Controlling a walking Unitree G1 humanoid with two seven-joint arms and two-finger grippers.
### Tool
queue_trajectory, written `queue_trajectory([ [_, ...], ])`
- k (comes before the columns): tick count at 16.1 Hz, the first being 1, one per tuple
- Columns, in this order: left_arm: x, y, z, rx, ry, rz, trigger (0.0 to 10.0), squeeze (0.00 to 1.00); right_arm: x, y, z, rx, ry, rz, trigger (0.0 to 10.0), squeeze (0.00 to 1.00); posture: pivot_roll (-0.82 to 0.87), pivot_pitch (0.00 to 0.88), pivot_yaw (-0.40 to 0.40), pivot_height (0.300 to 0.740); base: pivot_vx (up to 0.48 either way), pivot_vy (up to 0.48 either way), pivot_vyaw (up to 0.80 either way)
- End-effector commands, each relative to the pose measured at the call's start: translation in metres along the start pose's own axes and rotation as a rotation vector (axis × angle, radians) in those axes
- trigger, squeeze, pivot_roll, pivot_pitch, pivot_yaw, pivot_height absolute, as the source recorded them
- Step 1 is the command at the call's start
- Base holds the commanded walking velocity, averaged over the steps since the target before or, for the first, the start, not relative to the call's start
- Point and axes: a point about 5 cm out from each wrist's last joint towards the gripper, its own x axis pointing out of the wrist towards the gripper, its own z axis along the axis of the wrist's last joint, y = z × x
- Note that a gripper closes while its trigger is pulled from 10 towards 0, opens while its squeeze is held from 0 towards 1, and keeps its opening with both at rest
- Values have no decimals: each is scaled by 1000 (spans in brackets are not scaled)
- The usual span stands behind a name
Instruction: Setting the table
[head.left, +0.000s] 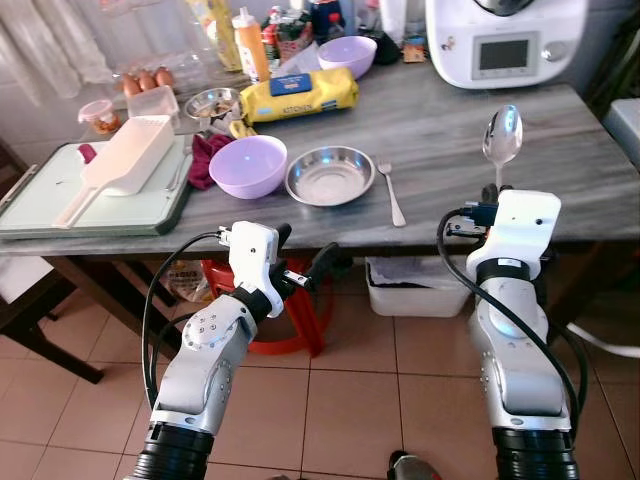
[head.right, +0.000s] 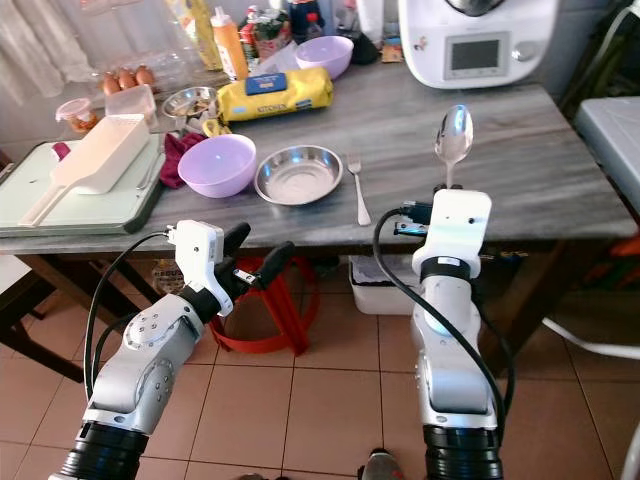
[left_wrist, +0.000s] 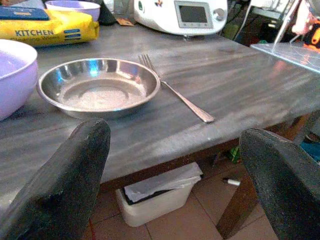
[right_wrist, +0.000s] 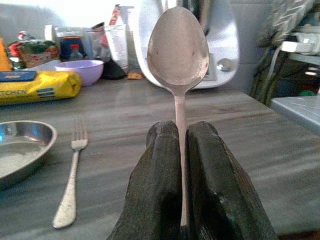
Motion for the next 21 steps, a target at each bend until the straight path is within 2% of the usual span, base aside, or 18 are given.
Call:
queue_trajectory([
  [1, -3, 0, 3, 10, -13, -8, 10000, 0, -1, 5, 9, 5, -35, 17, 10000, 0, -105, 116, 162, 740, 311, 0, 0],
  [12, -2, -4, 2, -3, -9, -34, 10000, 0, 0, 4, 7, 0, -32, 17, 10000, 0, -105, 116, 162, 740, 342, 0, 0],
  [17, -6, -5, -2, -15, 6, -35, 10000, 0, 0, 5, 7, -2, -31, 18, 10000, 0, -102, 116, 160, 740, 0, 0, 0],
  [21, -16, -4, -2, 8, 13, -87, 10000, 0, -1, 2, 8, -7, -34, 8, 10000, 0, -104, 114, 160, 740, 0, 0, 0],
])
